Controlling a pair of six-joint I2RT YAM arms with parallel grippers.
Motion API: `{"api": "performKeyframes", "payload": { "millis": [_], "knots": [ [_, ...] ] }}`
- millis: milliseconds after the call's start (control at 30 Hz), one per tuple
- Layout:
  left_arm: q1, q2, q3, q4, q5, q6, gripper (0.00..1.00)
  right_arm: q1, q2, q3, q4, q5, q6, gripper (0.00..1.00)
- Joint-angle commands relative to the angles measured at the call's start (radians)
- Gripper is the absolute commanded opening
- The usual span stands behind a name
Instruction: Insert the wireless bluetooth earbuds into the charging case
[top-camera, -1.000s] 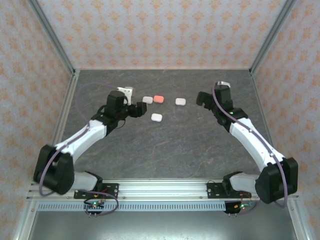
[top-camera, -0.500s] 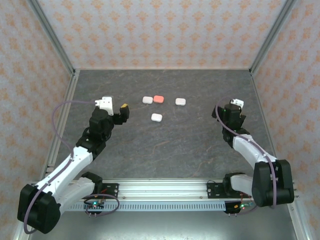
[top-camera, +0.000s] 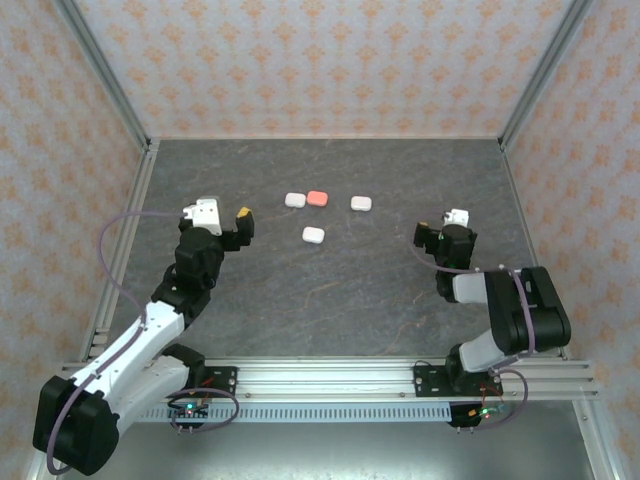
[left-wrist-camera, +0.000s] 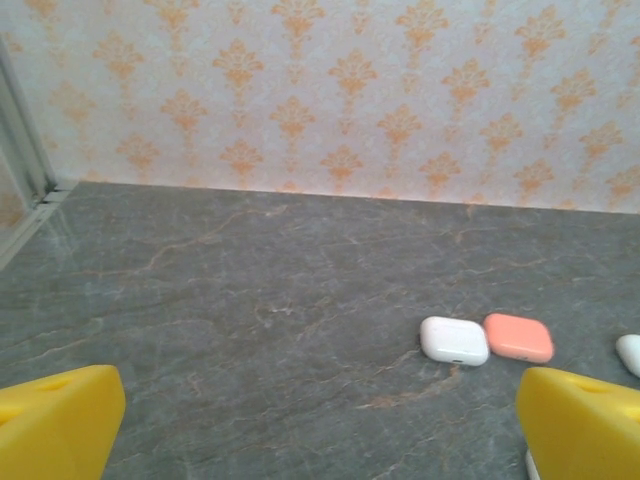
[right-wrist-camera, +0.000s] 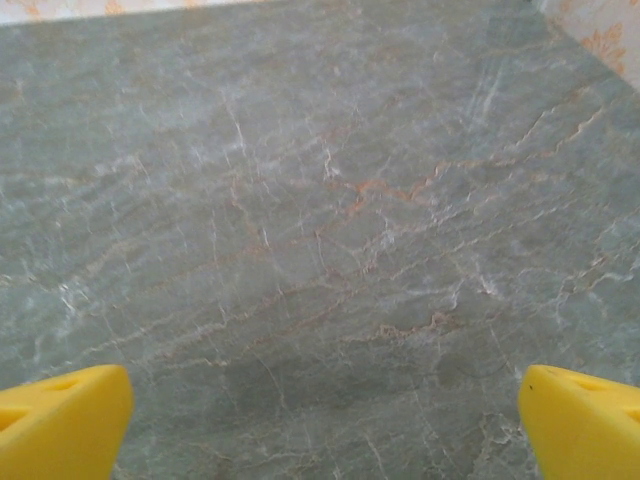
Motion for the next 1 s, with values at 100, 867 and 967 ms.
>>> {"api": "performKeyframes", "payload": {
  "millis": [100, 867, 967],
  "knots": [
    [0.007, 0.051, -0.039, 0.06, -0.141, 0.079, 1.0, -0.071, 0.011, 0.047, 0.022, -0.065, 0.054, 0.99],
    [0.095, 0.298, -0.093, 0.342, 0.092, 0.196, 1.0, -0.071, 0.006, 0.052, 0.004, -0.064, 0.052, 0.99],
    [0.119, 0.279, -0.12, 0.368, 0.125, 0.181, 1.0, -0.071, 0.007, 0.052, 0.004, -0.064, 0.052, 0.99]
  ]
}}
